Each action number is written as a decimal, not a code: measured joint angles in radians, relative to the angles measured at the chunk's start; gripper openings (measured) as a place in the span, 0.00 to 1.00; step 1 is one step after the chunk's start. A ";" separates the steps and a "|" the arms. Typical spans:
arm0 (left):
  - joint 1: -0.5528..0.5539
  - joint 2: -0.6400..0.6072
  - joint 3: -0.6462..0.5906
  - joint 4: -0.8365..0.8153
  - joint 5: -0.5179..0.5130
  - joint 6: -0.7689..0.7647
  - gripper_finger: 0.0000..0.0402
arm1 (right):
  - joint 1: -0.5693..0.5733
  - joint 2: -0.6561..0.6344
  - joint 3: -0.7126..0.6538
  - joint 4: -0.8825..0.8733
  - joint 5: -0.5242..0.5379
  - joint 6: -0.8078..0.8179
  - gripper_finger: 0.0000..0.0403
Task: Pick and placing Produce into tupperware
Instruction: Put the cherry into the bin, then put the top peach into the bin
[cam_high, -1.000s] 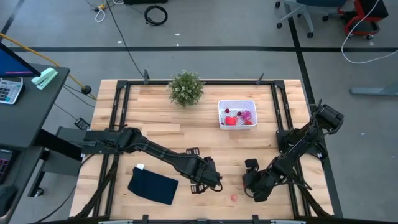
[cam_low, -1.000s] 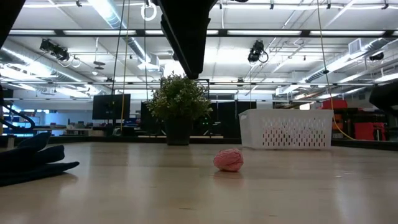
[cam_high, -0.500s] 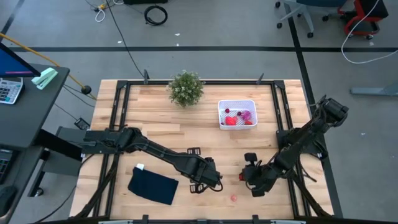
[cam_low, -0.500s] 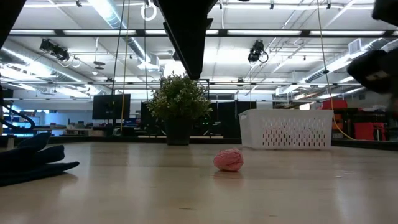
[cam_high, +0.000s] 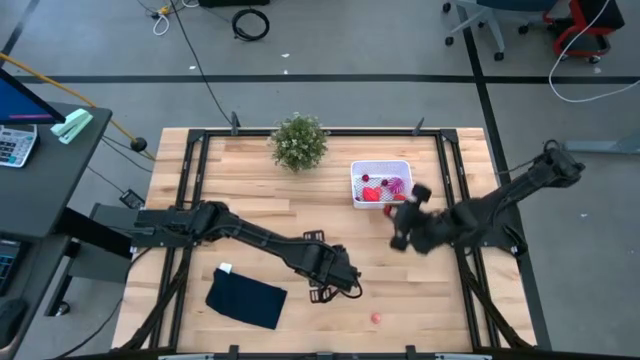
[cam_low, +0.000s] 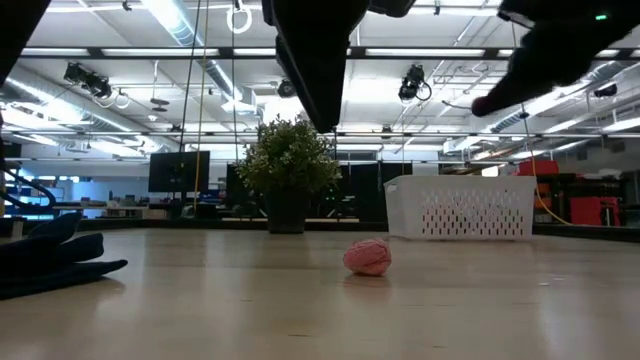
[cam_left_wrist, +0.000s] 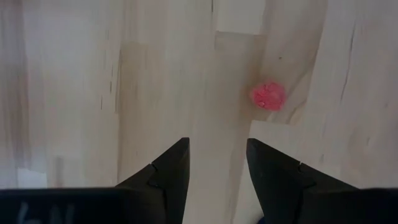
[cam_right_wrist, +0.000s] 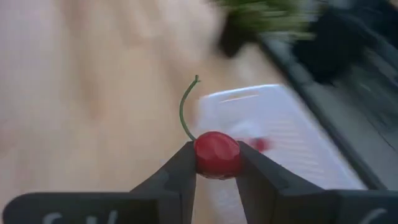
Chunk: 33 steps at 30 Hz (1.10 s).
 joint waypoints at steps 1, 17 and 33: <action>0.004 0.000 0.000 0.004 0.000 0.000 0.41 | -0.039 -0.019 0.000 0.000 0.017 0.004 0.26; 0.019 0.000 0.000 0.037 0.000 0.001 0.39 | -0.634 0.047 0.000 -0.019 -0.442 -0.003 0.27; 0.019 0.000 0.000 0.039 0.000 0.008 0.36 | -0.725 0.258 0.003 -0.010 -0.629 -0.105 0.42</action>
